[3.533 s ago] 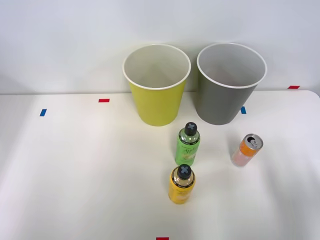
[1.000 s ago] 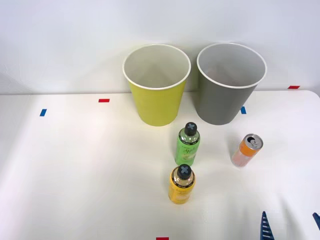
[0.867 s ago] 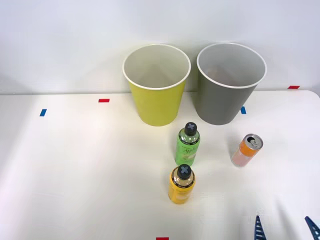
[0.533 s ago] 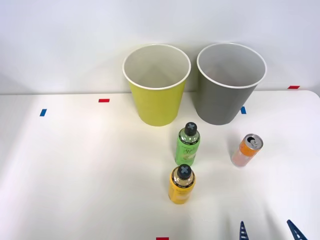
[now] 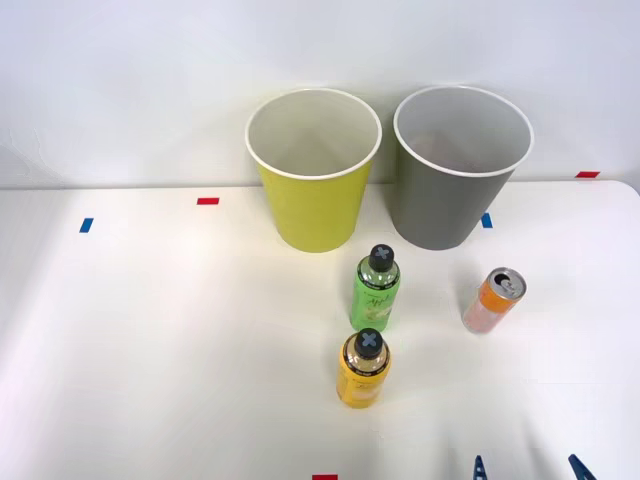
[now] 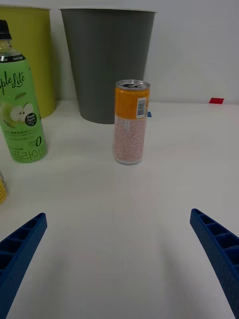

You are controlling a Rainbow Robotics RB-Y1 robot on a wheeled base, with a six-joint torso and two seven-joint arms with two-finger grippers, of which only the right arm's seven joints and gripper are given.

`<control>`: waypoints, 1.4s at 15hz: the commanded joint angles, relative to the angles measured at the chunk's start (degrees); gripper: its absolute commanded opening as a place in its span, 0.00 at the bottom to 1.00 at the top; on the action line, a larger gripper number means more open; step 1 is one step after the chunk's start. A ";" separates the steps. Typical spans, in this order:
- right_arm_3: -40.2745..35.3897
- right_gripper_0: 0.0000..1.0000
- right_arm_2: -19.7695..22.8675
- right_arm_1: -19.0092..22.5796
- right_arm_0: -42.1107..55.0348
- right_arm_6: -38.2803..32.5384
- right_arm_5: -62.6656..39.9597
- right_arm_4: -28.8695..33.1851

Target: Put cans in the gray bin, plastic bottles in the light green bin

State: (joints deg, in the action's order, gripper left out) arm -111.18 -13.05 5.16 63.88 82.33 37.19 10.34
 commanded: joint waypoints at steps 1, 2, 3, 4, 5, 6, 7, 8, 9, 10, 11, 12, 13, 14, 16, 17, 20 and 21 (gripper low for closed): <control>0.00 1.00 -0.31 0.03 0.37 0.02 -0.01 -0.41; 0.00 1.00 -0.31 0.03 0.37 0.02 -0.01 -0.41; 0.00 1.00 -0.31 0.03 0.37 0.02 -0.01 -0.41; 0.00 1.00 -0.31 0.03 0.37 0.02 -0.01 -0.41; 0.00 1.00 -0.31 0.03 0.37 0.02 -0.01 -0.41; 0.00 1.00 -0.31 0.03 0.37 0.02 -0.01 -0.41; 0.00 1.00 -0.31 0.03 0.37 0.02 -0.01 -0.41; 0.00 1.00 -0.31 0.03 0.37 0.02 -0.01 -0.41; 0.00 1.00 -0.31 0.03 0.37 0.02 -0.01 -0.41; 0.00 1.00 -0.31 0.03 0.37 0.02 -0.01 -0.41; 0.00 1.00 -0.31 0.03 0.37 0.02 -0.01 -0.41; 0.00 1.00 -0.31 0.03 0.37 0.02 -0.01 -0.41; 0.00 1.00 -0.31 0.03 0.37 0.02 -0.01 -0.41; 0.00 1.00 -0.31 0.03 0.37 0.02 -0.01 -0.41; 0.00 1.00 -0.31 0.03 0.37 0.02 -0.01 -0.41; 0.00 1.00 -0.31 0.03 0.37 0.02 -0.01 -0.41; 0.00 1.00 -0.31 0.03 0.37 0.02 -0.01 -0.41; 0.00 1.00 -0.31 0.03 0.37 0.02 -0.01 -0.41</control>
State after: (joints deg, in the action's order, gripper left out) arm -111.18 -13.36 5.18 64.25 82.35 37.19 9.93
